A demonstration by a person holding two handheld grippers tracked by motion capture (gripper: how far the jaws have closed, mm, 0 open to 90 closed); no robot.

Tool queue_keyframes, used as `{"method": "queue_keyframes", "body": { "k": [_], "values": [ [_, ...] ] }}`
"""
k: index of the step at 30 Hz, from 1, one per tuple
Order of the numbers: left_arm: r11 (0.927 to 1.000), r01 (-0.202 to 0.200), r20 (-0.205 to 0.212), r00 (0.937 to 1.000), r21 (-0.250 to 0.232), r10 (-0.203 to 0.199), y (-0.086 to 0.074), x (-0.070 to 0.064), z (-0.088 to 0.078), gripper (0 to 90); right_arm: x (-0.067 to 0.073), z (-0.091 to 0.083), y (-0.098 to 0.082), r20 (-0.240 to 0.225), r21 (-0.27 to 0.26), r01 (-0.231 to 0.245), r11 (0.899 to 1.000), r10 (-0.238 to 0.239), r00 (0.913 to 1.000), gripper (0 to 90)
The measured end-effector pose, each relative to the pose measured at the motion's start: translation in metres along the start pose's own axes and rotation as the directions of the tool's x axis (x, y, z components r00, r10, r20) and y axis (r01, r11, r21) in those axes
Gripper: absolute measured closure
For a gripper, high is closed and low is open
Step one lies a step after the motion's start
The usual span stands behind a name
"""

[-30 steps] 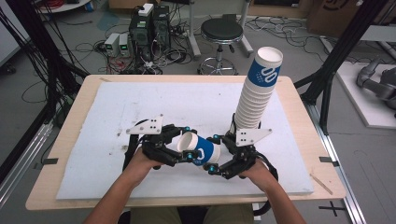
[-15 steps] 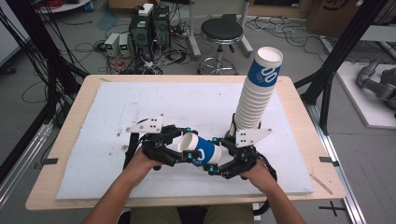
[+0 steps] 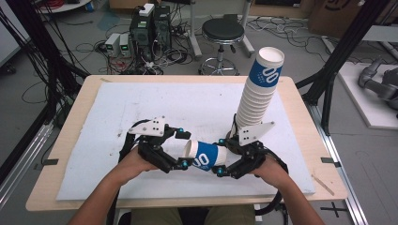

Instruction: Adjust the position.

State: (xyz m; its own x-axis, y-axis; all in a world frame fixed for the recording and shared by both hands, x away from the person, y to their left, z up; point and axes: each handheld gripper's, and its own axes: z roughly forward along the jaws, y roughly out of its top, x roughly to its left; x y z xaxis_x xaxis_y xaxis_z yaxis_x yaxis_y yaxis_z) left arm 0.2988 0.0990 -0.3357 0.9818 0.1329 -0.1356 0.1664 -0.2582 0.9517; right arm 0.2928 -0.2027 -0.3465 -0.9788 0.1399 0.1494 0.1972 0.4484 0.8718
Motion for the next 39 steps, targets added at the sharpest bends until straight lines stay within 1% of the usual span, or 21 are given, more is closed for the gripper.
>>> {"method": "queue_keyframes", "body": {
  "k": [2, 3, 6, 7, 8, 9, 11, 14, 16, 17, 18, 19, 21, 22, 24, 25, 29, 34, 36, 38, 39],
  "values": [
    [0.9999, -0.004, 0.001, 1.0000, 0.013, 0.004, 0.002, -0.001, 0.000, 12.9, 0.000, -0.001, 0.006, 0.003, 0.046, 0.015, 0.999, -0.015, 0.9999, 23.7],
    [0.9990, -0.022, 0.013, 0.9997, 0.038, 0.022, 0.005, -0.002, 0.001, 12.9, 0.000, -0.002, 0.010, 0.007, 0.067, 0.025, 0.997, -0.026, 0.9996, 23.7],
    [0.9978, -0.035, 0.023, 0.9992, 0.056, 0.034, 0.009, -0.002, 0.003, 12.9, 0.000, -0.002, 0.020, -0.002, 0.099, 0.064, 0.993, -0.064, 0.9980, 23.7],
    [0.9972, -0.039, 0.027, 0.9989, 0.064, 0.038, 0.010, -0.002, 0.004, 12.9, 0.001, -0.002, 0.024, -0.005, 0.124, 0.063, 0.990, -0.063, 0.9980, 23.7],
    [0.9972, -0.039, 0.027, 0.9989, 0.064, 0.038, 0.010, -0.002, 0.004, 13.0, 0.001, -0.002, 0.024, -0.005, 0.124, 0.063, 0.990, -0.063, 0.9980, 23.7],
    [0.9949, -0.053, 0.033, 0.9982, 0.086, 0.050, 0.011, -0.002, 0.006, 12.9, 0.001, -0.002, 0.031, -0.007, 0.153, 0.083, 0.985, -0.083, 0.9966, 23.6],
    [0.9935, -0.053, 0.040, 0.9980, 0.101, 0.050, 0.011, -0.003, 0.009, 12.9, 0.001, -0.001, 0.036, -0.009, 0.185, 0.088, 0.979, -0.088, 0.9961, 23.6],
    [0.9862, -0.063, 0.046, 0.9973, 0.153, 0.056, 0.011, -0.002, 0.012, 12.9, 0.003, 0.002, 0.042, -0.006, 0.245, 0.112, 0.963, -0.114, 0.9934, 23.6],
    [0.9798, -0.055, 0.063, 0.9971, 0.192, 0.043, 0.010, -0.003, 0.015, 12.9, 0.004, 0.004, 0.045, -0.011, 0.275, 0.121, 0.954, -0.123, 0.9924, 23.6],
    [0.9763, -0.053, 0.074, 0.9965, 0.210, 0.038, 0.009, -0.003, 0.016, 12.9, 0.004, 0.006, 0.046, -0.017, 0.279, 0.116, 0.953, -0.116, 0.9931, 23.6],
    [0.9763, -0.053, 0.074, 0.9965, 0.210, 0.038, 0.009, -0.003, 0.016, 13.1, 0.004, 0.007, 0.047, -0.023, 0.285, 0.118, 0.951, -0.116, 0.9930, 23.6],
    [0.9679, -0.067, 0.096, 0.9943, 0.242, 0.045, 0.008, -0.004, 0.020, 13.6, 0.004, 0.009, 0.047, -0.026, 0.300, 0.124, 0.946, -0.121, 0.9922, 23.6],
    [0.9633, -0.066, 0.110, 0.9932, 0.260, 0.038, 0.006, -0.004, 0.023, 14.9, 0.005, 0.013, 0.047, -0.020, 0.326, 0.123, 0.937, -0.124, 0.9921, 23.6],
    [0.9616, -0.062, 0.115, 0.9929, 0.268, 0.032, 0.005, -0.003, 0.023, 16.0, 0.004, 0.015, 0.046, -0.019, 0.327, 0.132, 0.936, -0.133, 0.9909, 23.6],
    [0.9606, -0.056, 0.122, 0.9923, 0.272, 0.023, 0.004, -0.003, 0.024, 17.1, 0.005, 0.015, 0.047, -0.021, 0.333, 0.126, 0.934, -0.126, 0.9918, 23.6],
    [0.9612, -0.051, 0.128, 0.9917, 0.271, 0.017, 0.003, -0.002, 0.025, 17.1, 0.005, 0.016, 0.047, -0.023, 0.328, 0.137, 0.935, -0.137, 0.9903, 23.6],
    [0.9607, -0.041, 0.127, 0.9918, 0.275, 0.006, 0.001, 0.000, 0.023, 20.2, 0.006, 0.018, 0.047, -0.033, 0.332, 0.137, 0.933, -0.134, 0.9904, 23.5],
    [0.9590, -0.037, 0.138, 0.9905, 0.281, -0.002, -0.002, 0.001, 0.023, 27.3, 0.006, 0.018, 0.048, -0.032, 0.326, 0.129, 0.937, -0.126, 0.9916, 23.4],
    [0.9619, -0.022, 0.142, 0.9897, 0.272, -0.018, -0.004, 0.002, 0.023, 27.5, 0.006, 0.018, 0.047, -0.038, 0.327, 0.127, 0.936, -0.122, 0.9918, 23.3],
    [0.9637, -0.023, 0.143, 0.9895, 0.266, -0.016, -0.005, 0.002, 0.023, 27.7, 0.006, 0.018, 0.047, -0.039, 0.324, 0.123, 0.938, -0.117, 0.9924, 23.1],
    [0.9665, -0.028, 0.146, 0.9893, 0.255, -0.010, -0.005, 0.002, 0.022, 27.7, 0.006, 0.018, 0.047, -0.040, 0.307, 0.117, 0.944, -0.110, 0.9931, 21.7]
  ]
}}
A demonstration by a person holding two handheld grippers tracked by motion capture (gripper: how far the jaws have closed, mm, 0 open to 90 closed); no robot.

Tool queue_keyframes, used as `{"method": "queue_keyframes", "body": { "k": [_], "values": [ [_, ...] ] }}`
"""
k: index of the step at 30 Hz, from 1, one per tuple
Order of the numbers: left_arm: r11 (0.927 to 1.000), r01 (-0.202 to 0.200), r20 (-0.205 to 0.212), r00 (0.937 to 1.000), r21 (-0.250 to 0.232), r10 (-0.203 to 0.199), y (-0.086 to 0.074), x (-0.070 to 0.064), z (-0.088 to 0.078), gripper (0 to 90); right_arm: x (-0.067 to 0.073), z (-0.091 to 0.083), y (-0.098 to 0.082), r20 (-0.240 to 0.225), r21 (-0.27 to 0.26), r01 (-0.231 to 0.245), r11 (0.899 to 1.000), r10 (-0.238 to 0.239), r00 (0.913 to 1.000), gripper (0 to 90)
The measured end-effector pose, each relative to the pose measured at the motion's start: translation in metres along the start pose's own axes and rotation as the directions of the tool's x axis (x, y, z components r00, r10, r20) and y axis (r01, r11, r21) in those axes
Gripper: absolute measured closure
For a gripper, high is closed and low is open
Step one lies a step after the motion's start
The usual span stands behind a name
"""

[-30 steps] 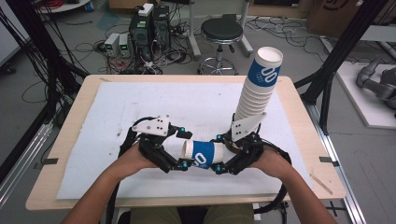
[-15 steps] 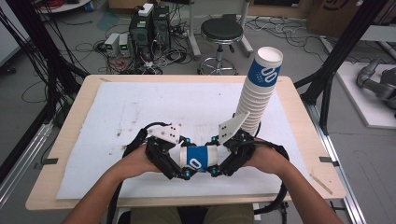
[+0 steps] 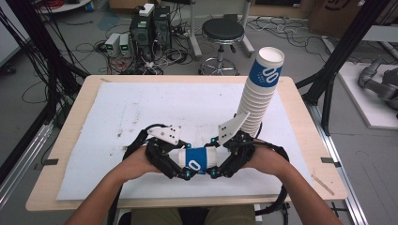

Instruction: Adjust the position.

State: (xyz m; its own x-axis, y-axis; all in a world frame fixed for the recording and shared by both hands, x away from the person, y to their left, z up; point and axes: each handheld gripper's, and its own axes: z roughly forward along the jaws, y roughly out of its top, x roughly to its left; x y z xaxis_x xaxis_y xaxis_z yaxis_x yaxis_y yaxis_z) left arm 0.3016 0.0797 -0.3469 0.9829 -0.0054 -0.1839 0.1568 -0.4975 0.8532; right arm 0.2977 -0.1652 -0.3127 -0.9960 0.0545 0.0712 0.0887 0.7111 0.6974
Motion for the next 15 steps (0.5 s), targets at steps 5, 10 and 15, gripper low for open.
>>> {"method": "queue_keyframes", "body": {
  "k": [5, 10, 15],
  "values": [
    [0.9991, -0.005, 0.013, 0.9999, -0.042, 0.006, -0.002, -0.001, -0.004, 27.6, 0.000, -0.005, -0.004, -0.027, -0.100, -0.029, 0.995, 0.026, 0.9993, 17.3],
    [0.9933, 0.023, -0.004, 0.9997, -0.114, -0.024, -0.014, 0.002, -0.008, 27.6, -0.001, -0.011, -0.006, 0.010, -0.194, -0.022, 0.981, 0.024, 0.9997, 13.9],
    [0.9697, 0.045, -0.034, 0.9979, -0.240, -0.054, -0.026, 0.003, -0.014, 27.6, -0.004, -0.019, -0.019, 0.069, -0.346, -0.064, 0.936, 0.093, 0.9932, 13.6]
  ]
}}
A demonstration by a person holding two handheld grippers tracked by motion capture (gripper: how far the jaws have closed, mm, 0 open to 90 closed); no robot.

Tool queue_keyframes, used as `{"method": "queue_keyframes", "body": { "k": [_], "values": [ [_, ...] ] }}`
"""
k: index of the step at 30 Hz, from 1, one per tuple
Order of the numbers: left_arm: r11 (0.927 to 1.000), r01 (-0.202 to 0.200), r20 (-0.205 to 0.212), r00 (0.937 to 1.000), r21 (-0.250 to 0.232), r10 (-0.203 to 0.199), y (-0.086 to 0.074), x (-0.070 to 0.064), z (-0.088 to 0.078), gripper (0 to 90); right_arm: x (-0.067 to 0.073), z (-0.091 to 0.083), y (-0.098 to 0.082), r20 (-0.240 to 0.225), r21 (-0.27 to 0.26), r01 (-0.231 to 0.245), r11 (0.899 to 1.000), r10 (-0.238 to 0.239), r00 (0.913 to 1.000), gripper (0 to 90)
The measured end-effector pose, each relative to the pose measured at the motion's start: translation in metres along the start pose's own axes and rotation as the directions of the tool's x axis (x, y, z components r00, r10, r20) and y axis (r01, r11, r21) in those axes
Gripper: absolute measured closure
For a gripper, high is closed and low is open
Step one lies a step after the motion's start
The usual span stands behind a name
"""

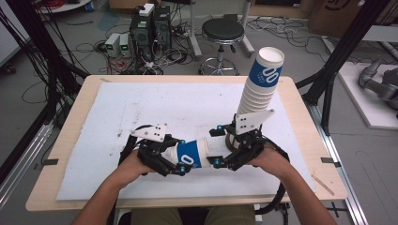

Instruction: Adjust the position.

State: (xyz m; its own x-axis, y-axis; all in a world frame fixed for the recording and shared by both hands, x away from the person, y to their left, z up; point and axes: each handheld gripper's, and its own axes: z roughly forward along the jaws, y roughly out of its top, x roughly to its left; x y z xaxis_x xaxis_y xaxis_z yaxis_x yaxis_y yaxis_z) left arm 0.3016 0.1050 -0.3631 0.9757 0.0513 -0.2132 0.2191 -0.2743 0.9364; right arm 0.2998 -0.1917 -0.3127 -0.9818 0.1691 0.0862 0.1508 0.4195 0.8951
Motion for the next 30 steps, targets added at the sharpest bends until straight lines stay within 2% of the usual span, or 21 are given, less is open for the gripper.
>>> {"method": "queue_keyframes", "body": {
  "k": [1, 2, 3, 7, 12, 14, 20, 21, 24, 25, 28, 30],
  "values": [
    [0.9999, 0.007, -0.004, 1.0000, -0.014, -0.007, -0.001, 0.000, 0.000, 27.6, -0.001, -0.002, -0.003, 0.006, -0.039, -0.012, 0.999, 0.012, 0.9999, 13.6],
    [0.9999, 0.007, -0.004, 1.0000, -0.014, -0.007, -0.001, 0.000, 0.000, 27.6, -0.001, -0.002, -0.003, 0.006, -0.039, -0.012, 0.999, 0.012, 0.9999, 13.6],
    [0.9991, 0.006, -0.007, 1.0000, -0.041, -0.006, -0.004, 0.000, -0.002, 27.6, -0.003, -0.005, -0.009, 0.014, -0.100, -0.034, 0.994, 0.036, 0.9993, 13.5],
    [0.9979, 0.007, -0.030, 0.9995, -0.064, -0.009, -0.009, 0.000, -0.002, 27.6, -0.003, -0.006, -0.022, -0.010, -0.159, -0.080, 0.984, 0.079, 0.9968, 13.4],
    [0.9949, 0.003, -0.036, 0.9993, -0.101, -0.007, -0.011, 0.000, -0.002, 27.7, -0.001, -0.001, -0.029, -0.015, -0.143, -0.077, 0.987, 0.076, 0.9970, 13.2],
    [0.9930, -0.010, -0.009, 0.9999, -0.118, 0.009, -0.012, -0.001, 0.000, 27.7, 0.001, 0.002, -0.032, -0.032, -0.136, -0.071, 0.988, 0.067, 0.9972, 13.2],
    [0.9929, -0.021, 0.022, 0.9995, -0.117, 0.024, -0.011, -0.004, 0.008, 27.7, 0.002, 0.006, -0.034, -0.056, -0.137, -0.075, 0.988, 0.068, 0.9961, 12.8],
    [0.9934, -0.024, 0.033, 0.9991, -0.112, 0.028, -0.011, -0.005, 0.012, 27.7, 0.002, 0.009, -0.035, -0.074, -0.142, -0.076, 0.987, 0.066, 0.9951, 12.8],
    [0.9931, -0.029, 0.042, 0.9985, -0.114, 0.034, -0.010, -0.006, 0.015, 27.7, 0.003, 0.012, -0.034, -0.085, -0.125, -0.070, 0.990, 0.059, 0.9946, 12.9],
    [0.9934, -0.030, 0.039, 0.9987, -0.111, 0.034, -0.009, -0.006, 0.017, 27.7, 0.005, 0.015, -0.034, -0.074, -0.112, -0.080, 0.991, 0.072, 0.9947, 13.0],
    [0.9933, -0.029, 0.041, 0.9986, -0.112, 0.034, -0.009, -0.006, 0.017, 27.7, 0.006, 0.016, -0.035, -0.098, -0.094, -0.100, 0.991, 0.091, 0.9910, 13.5],
    [0.9936, -0.033, 0.038, 0.9986, -0.108, 0.037, -0.009, -0.006, 0.016, 28.0, 0.005, 0.016, -0.034, -0.106, -0.091, -0.093, 0.991, 0.083, 0.9908, 20.0]
  ]
}}
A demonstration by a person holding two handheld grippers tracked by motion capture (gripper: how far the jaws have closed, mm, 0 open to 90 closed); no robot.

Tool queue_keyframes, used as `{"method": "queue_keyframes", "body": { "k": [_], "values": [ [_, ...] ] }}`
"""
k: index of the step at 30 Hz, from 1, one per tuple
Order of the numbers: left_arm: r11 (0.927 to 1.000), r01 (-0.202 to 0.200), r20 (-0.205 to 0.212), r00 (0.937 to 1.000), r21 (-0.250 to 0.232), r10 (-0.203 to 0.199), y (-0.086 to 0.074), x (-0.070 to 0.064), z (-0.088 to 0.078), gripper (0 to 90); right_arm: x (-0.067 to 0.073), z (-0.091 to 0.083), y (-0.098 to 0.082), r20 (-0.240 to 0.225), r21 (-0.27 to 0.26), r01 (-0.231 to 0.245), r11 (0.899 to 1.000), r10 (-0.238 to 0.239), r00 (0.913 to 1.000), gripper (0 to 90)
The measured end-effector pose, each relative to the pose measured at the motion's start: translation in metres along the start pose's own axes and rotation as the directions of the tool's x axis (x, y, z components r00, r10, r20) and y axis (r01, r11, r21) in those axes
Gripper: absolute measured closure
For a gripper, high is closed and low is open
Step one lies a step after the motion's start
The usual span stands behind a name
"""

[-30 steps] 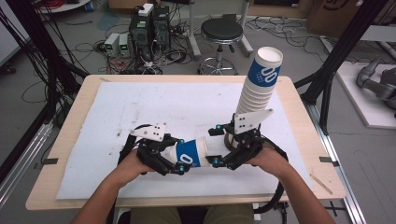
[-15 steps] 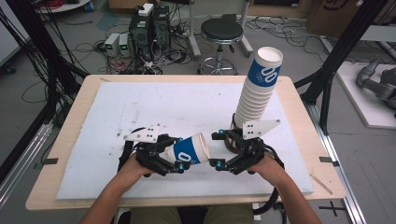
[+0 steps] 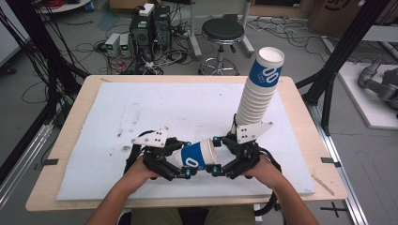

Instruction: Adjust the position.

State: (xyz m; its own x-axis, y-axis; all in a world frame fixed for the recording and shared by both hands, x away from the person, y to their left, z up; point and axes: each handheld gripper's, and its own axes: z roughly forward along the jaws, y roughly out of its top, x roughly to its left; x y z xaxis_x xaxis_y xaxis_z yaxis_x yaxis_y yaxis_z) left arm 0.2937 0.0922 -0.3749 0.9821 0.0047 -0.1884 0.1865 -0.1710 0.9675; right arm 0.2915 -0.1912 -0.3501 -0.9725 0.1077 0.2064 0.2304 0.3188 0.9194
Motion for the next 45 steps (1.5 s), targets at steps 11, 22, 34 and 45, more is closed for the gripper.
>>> {"method": "queue_keyframes", "body": {
  "k": [11, 22, 34, 45],
  "values": [
    [0.9949, 0.065, -0.052, 0.9968, 0.078, -0.061, 0.001, 0.000, 0.006, 16.2, -0.003, -0.002, 0.003, -0.011, 0.043, 0.002, 0.999, -0.002, 0.9999, 24.1],
    [0.9769, -0.010, -0.137, 0.9897, 0.214, 0.040, 0.015, -0.005, -0.002, 12.2, 0.001, -0.012, 0.017, 0.064, 0.175, 0.034, 0.984, -0.046, 0.9969, 24.1],
    [0.9139, -0.063, -0.103, 0.9882, 0.401, 0.113, 0.026, -0.005, 0.017, 13.3, 0.008, 0.009, 0.039, 0.089, 0.417, 0.119, 0.901, -0.171, 0.9813, 23.9],
    [0.8856, -0.053, -0.054, 0.9947, 0.461, 0.088, 0.026, -0.002, 0.027, 21.6, 0.012, 0.020, 0.037, 0.062, 0.477, 0.145, 0.867, -0.197, 0.9784, 23.8]
  ]
}}
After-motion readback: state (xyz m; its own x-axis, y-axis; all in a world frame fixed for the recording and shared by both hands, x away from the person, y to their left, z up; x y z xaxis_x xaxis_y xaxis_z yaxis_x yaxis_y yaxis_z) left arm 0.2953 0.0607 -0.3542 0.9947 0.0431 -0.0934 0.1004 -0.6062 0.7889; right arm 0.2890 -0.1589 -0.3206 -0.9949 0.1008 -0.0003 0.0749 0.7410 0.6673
